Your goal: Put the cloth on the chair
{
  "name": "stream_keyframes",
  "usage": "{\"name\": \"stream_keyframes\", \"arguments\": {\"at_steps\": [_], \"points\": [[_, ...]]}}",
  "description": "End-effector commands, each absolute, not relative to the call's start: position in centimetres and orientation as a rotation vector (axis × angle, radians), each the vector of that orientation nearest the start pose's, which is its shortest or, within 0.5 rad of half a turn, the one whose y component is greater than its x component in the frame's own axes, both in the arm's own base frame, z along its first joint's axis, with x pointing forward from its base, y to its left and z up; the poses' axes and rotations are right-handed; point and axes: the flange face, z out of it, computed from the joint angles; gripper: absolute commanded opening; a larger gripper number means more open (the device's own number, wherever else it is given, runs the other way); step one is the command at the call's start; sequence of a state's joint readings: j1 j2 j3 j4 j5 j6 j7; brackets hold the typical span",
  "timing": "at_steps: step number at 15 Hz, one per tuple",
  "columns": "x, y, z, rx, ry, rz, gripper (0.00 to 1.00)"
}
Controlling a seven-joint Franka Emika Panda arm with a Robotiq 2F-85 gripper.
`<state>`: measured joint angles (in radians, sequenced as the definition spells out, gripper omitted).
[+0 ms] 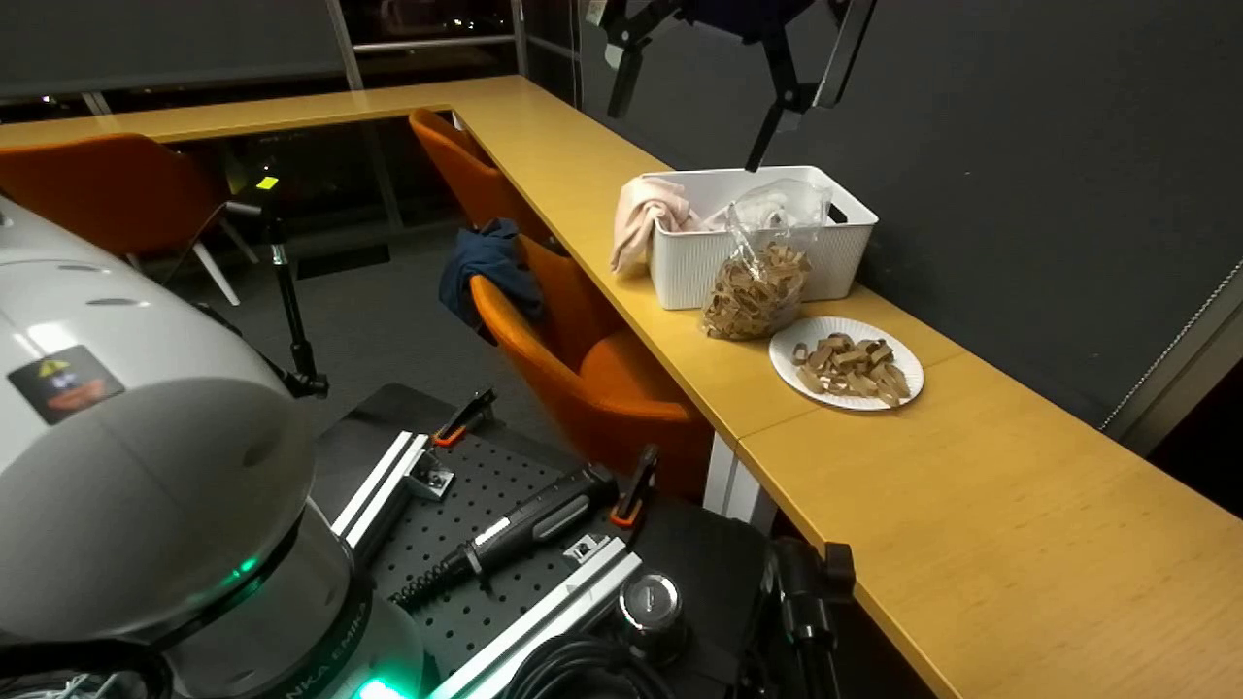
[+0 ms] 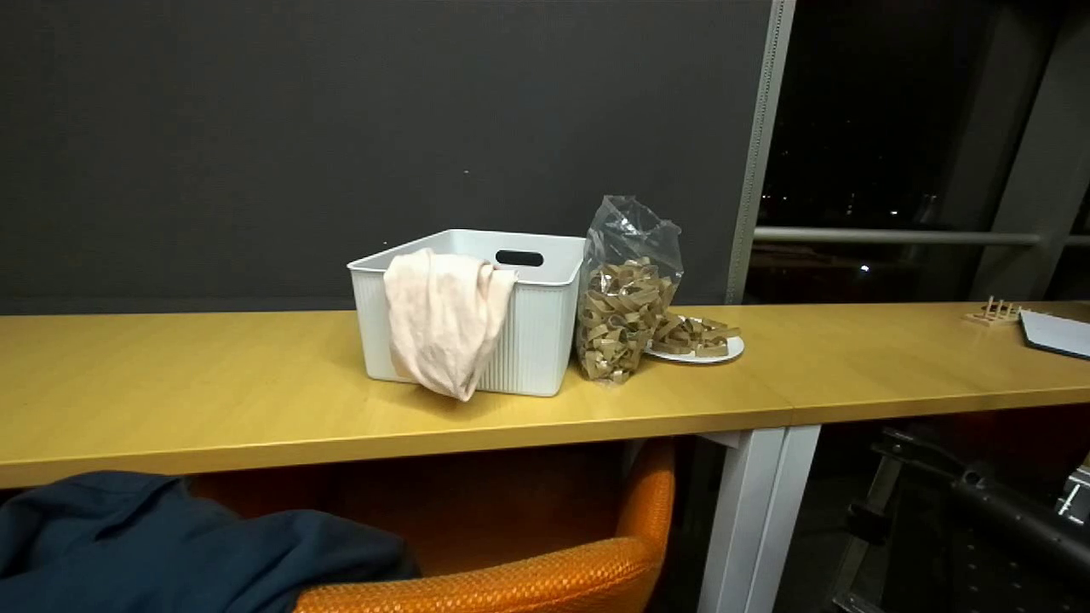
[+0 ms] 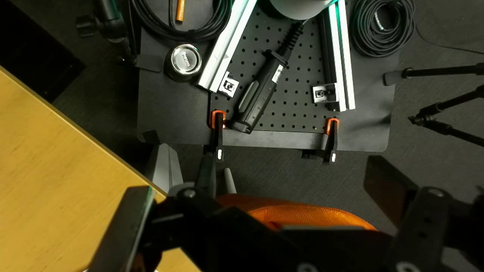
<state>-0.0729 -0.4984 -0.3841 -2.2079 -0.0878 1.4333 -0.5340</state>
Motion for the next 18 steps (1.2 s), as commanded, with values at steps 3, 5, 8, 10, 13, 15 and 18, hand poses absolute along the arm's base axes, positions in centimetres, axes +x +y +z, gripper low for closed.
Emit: {"name": "stream_keyframes", "arguments": {"at_steps": [3, 5, 8, 10, 13, 15, 18], "points": [[32.5, -19.4, 53.6, -2.894, -0.216, 0.338, 1.00], [32.5, -19.4, 53.6, -2.894, -0.216, 0.338, 1.00], [32.5, -19.4, 53.6, -2.894, -0.216, 0.338, 1.00], [32.5, -19.4, 53.6, -2.894, -0.216, 0.338, 1.00], [35.0, -18.3, 54.4, -2.962, -0.253, 0.312, 1.00], [37.8, -15.0, 56.3, -3.019, -0.346, 0.268, 1.00], [42.6, -10.3, 57.5, -3.106, -0.413, 0.219, 1.00]]}}
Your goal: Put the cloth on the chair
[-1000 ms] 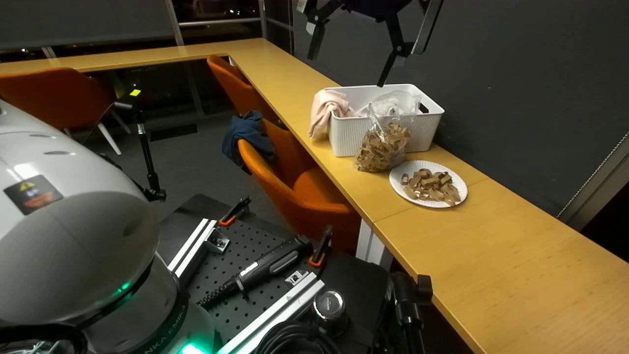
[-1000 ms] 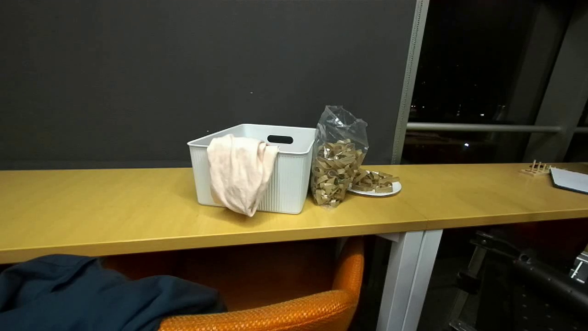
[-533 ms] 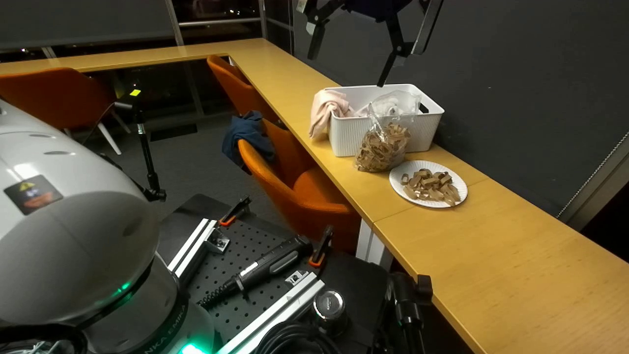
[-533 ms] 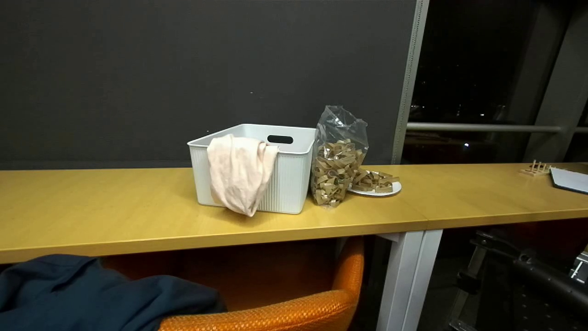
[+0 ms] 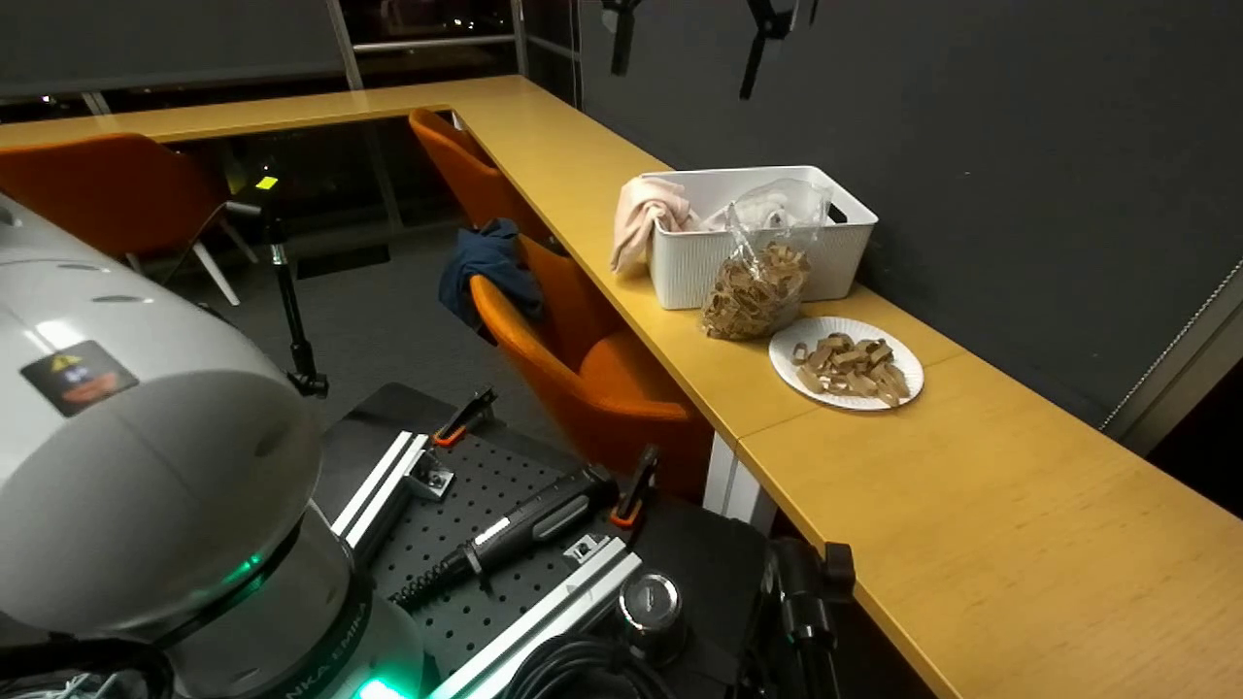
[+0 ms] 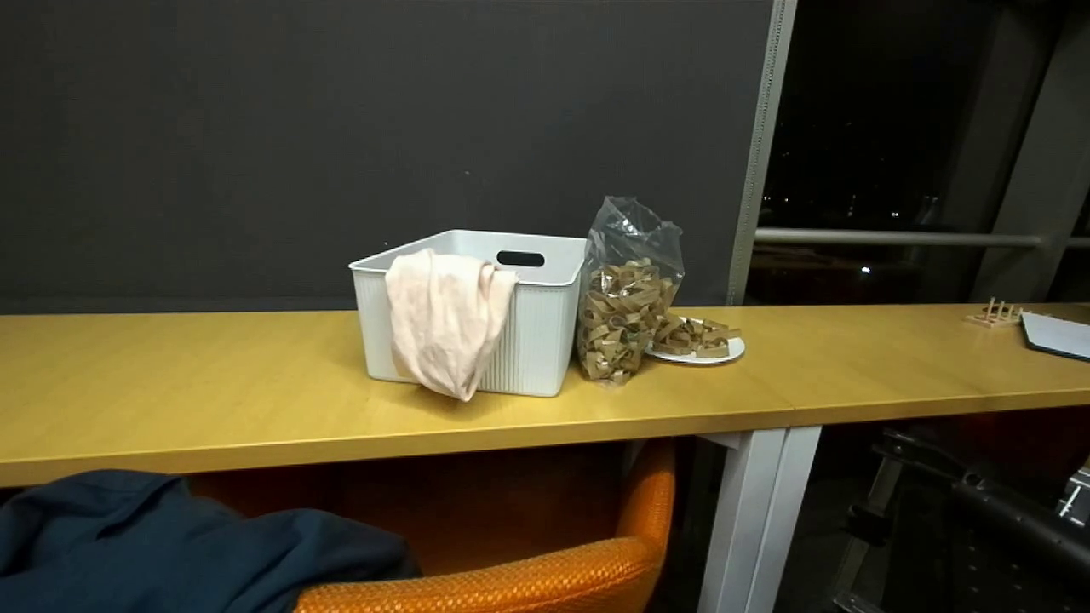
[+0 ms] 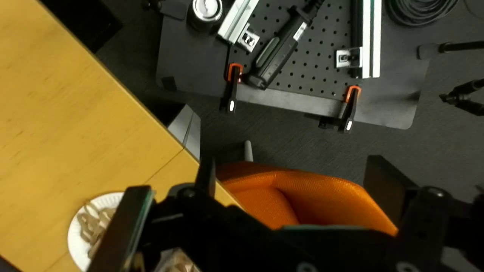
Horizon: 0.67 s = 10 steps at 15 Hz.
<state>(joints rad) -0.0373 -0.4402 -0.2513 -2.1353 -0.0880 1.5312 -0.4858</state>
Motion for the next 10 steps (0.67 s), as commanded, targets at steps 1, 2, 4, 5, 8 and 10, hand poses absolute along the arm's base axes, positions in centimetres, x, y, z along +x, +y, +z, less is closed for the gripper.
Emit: {"name": "stream_keyframes", "arguments": {"at_steps": [1, 2, 4, 5, 8, 10], "points": [[44.4, -9.0, 57.6, -3.134, -0.435, 0.190, 1.00], [46.0, -8.4, 57.6, -3.160, -0.462, 0.167, 1.00], [48.4, -8.2, 57.5, -3.175, -0.548, 0.154, 1.00], [49.5, -8.5, 57.0, -3.157, -0.619, 0.158, 1.00], [52.4, -8.5, 54.5, -3.090, -0.798, 0.184, 1.00], [53.8, -7.8, 52.0, -3.060, -0.893, 0.222, 1.00]]}}
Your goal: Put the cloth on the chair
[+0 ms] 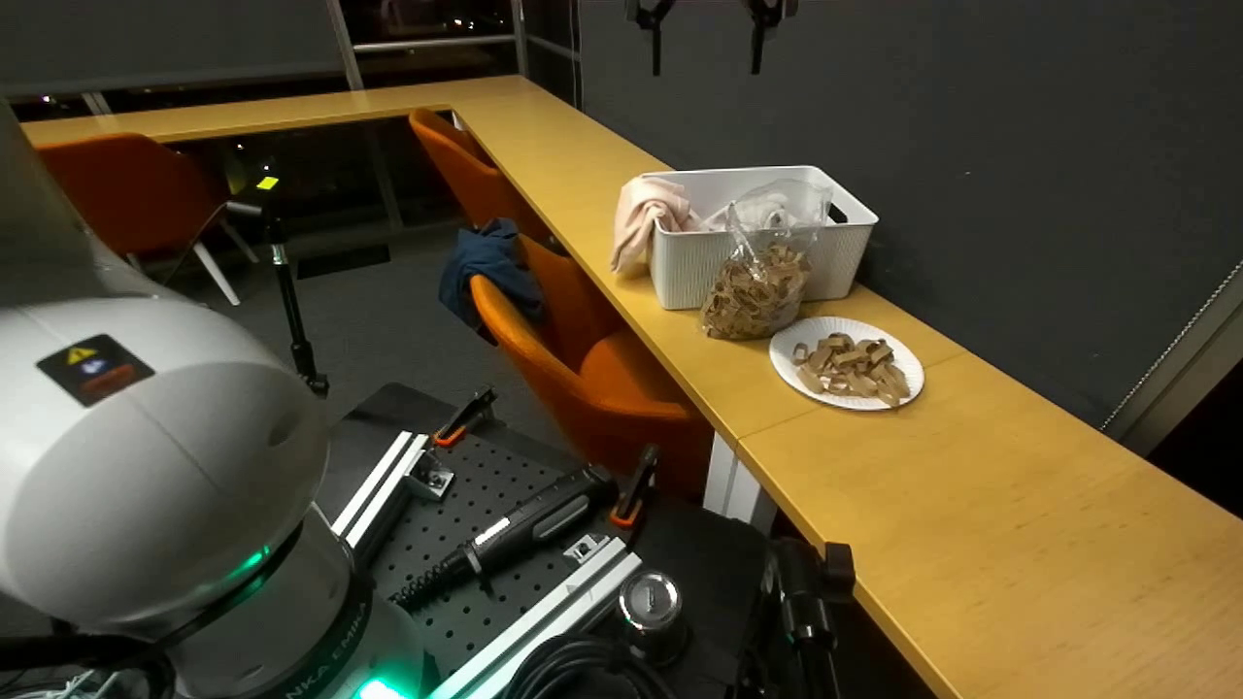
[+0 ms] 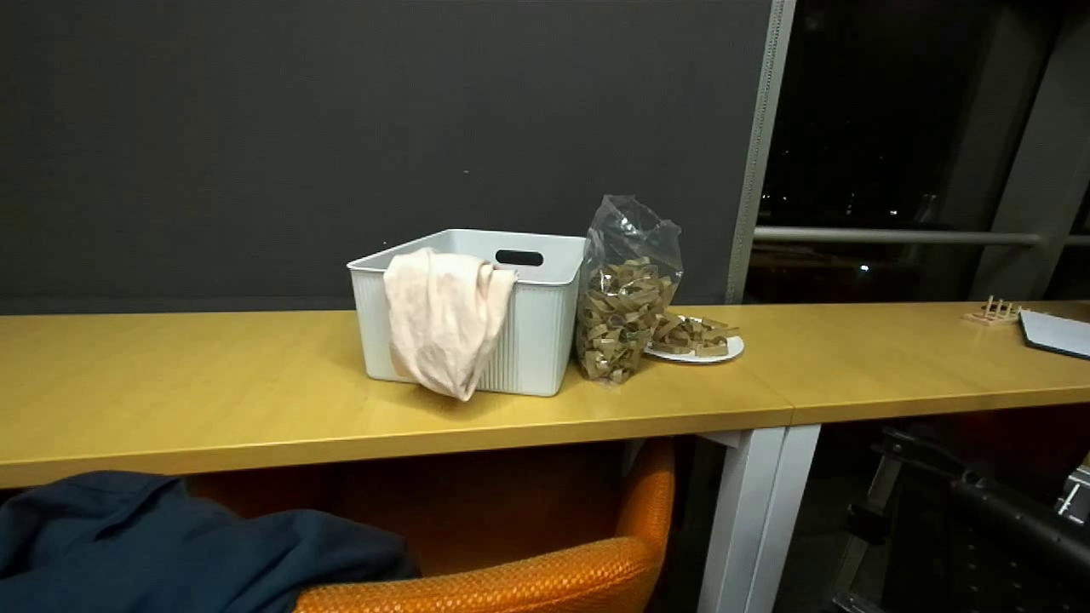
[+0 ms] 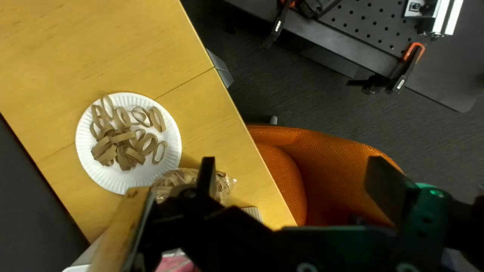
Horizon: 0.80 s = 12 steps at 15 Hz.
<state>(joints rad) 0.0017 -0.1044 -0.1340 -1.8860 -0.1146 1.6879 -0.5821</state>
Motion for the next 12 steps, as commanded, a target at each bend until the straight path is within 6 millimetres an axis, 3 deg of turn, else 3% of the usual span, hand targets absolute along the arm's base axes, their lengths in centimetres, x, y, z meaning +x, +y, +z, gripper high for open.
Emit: {"name": "stream_keyframes", "arguments": {"at_steps": [1, 6, 12], "points": [[54.4, -7.5, 50.7, -3.046, -0.938, 0.240, 1.00], [57.1, -5.3, 45.3, -2.983, -1.157, 0.277, 1.00], [60.1, 0.0, 42.9, -2.915, -1.412, 0.198, 1.00]]}}
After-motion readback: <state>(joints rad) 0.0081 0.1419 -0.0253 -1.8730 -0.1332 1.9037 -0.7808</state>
